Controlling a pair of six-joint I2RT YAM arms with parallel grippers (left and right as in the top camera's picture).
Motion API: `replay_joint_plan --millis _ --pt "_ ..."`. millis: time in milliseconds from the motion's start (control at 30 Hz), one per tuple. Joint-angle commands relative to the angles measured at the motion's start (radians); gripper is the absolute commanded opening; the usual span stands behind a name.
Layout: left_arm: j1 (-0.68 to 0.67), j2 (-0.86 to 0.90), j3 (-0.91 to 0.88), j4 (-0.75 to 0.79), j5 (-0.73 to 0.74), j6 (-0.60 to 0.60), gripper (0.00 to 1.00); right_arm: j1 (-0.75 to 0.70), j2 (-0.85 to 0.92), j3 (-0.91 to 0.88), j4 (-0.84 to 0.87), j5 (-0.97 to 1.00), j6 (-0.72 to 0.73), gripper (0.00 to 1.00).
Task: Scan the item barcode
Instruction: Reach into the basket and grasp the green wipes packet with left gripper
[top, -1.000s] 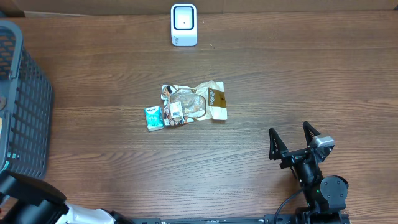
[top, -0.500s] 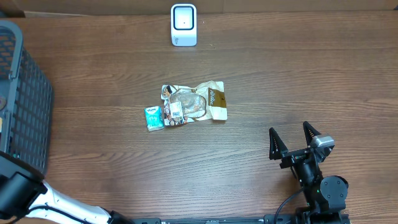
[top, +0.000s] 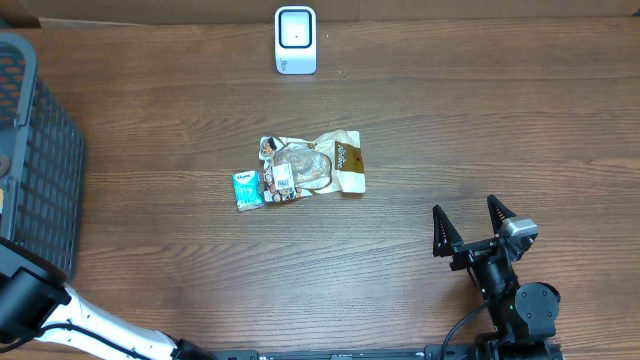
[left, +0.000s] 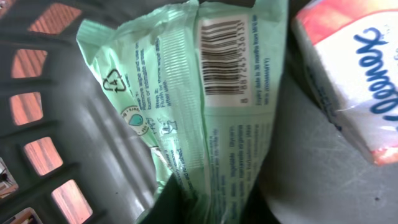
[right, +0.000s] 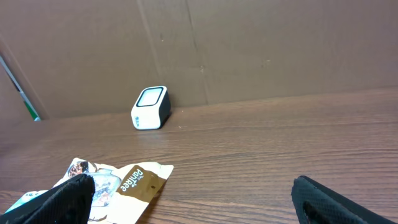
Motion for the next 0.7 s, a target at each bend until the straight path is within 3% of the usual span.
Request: replay_joint_plan --millis 0,433,667 --pt "0.005 0.071 -0.022 -0.021 0.016 -0.005 0.04 0.006 -0.007 -0.01 0.003 0.002 0.0 1.0" --pt "-0.015 -0.028 0.063 -0.163 0.089 -0.057 0.04 0.006 -0.007 -0.01 0.003 0.002 0.0 1.0" --pt "-0.064 -0.278 0.184 -0.112 0.467 -0.062 0.04 0.006 -0.007 -0.01 0.003 0.002 0.0 1.0"
